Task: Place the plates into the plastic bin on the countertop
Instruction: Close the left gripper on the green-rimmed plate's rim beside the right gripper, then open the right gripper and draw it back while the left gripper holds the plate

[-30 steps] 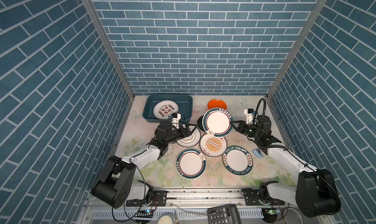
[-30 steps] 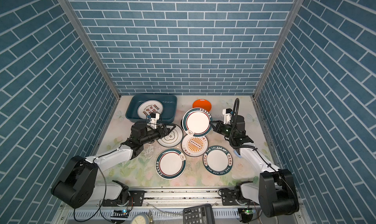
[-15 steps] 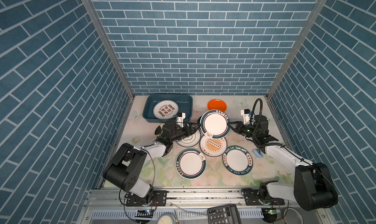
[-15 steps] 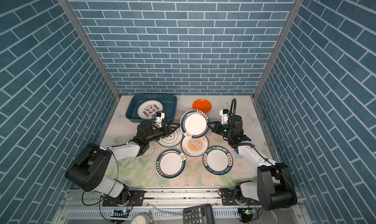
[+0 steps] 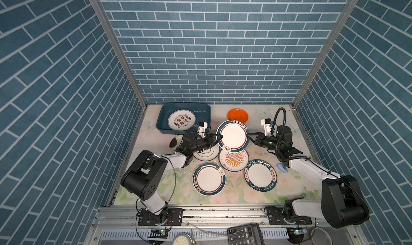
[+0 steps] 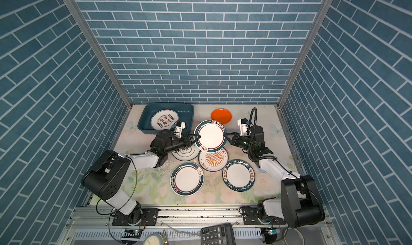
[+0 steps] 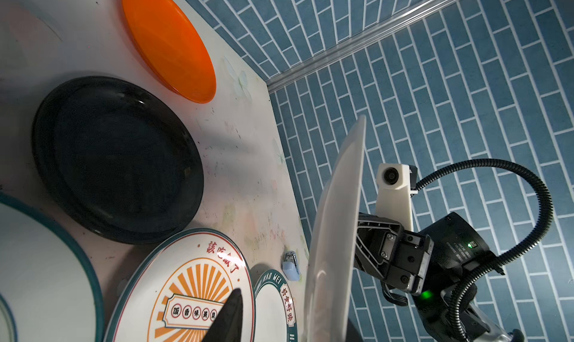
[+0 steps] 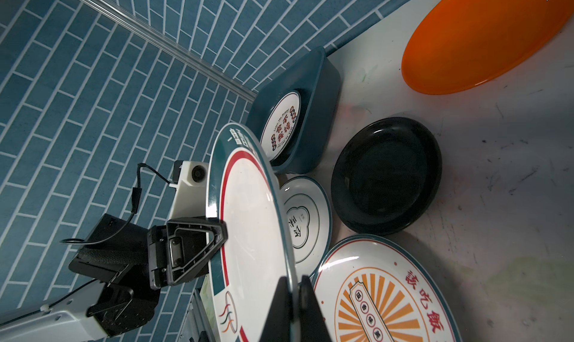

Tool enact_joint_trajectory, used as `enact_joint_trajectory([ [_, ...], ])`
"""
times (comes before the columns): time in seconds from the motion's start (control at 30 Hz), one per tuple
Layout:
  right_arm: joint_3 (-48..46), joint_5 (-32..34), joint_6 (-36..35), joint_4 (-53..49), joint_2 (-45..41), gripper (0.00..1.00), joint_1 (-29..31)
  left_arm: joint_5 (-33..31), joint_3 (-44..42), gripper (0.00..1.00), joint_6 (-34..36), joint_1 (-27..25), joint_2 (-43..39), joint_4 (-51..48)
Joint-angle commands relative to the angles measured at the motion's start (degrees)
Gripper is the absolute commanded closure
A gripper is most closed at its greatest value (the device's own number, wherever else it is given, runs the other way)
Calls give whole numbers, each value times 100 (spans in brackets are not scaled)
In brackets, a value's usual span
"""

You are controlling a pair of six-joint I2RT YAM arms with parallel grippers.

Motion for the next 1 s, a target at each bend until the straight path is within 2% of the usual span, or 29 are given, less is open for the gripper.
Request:
enact_joint_trajectory([
  [0.0, 158, -171, 59, 395, 39, 100, 68, 154, 297, 69, 256, -43, 20, -237],
  [0.03, 168, -140, 88, 382, 43, 100, 79, 154, 363, 76, 331, -44, 1, -430],
  [0.07, 175, -119, 94, 376, 33, 100, 100, 154, 417, 78, 394, -50, -10, -589],
  [0.17, 166, -100, 77, 419, 8, 100, 180, 139, 517, 80, 513, -46, -75, -917],
  [0.2, 158, -66, 77, 417, -1, 100, 191, 124, 538, 84, 540, -46, -102, -984],
  [0.27, 137, -25, 77, 414, -10, 100, 205, 84, 552, 100, 549, -44, -145, -1081],
  [0.6, -25, -14, -46, 399, -115, 100, 216, 2, 803, 100, 695, -50, -351, -1690],
  [0.67, -63, 4, -68, 397, -150, 83, 213, -83, 885, 100, 790, -44, -446, -1979],
  [0.83, -71, -61, -261, 109, -266, 32, 210, -303, 1175, 100, 1148, -42, -649, -2645],
  [0.87, -55, -41, -326, -4, -317, 24, 218, -352, 1262, 100, 1236, -37, -678, -2826],
  [0.97, -84, 67, -547, -300, -566, 11, 213, -516, 1533, 100, 1542, -26, -826, -3374],
])
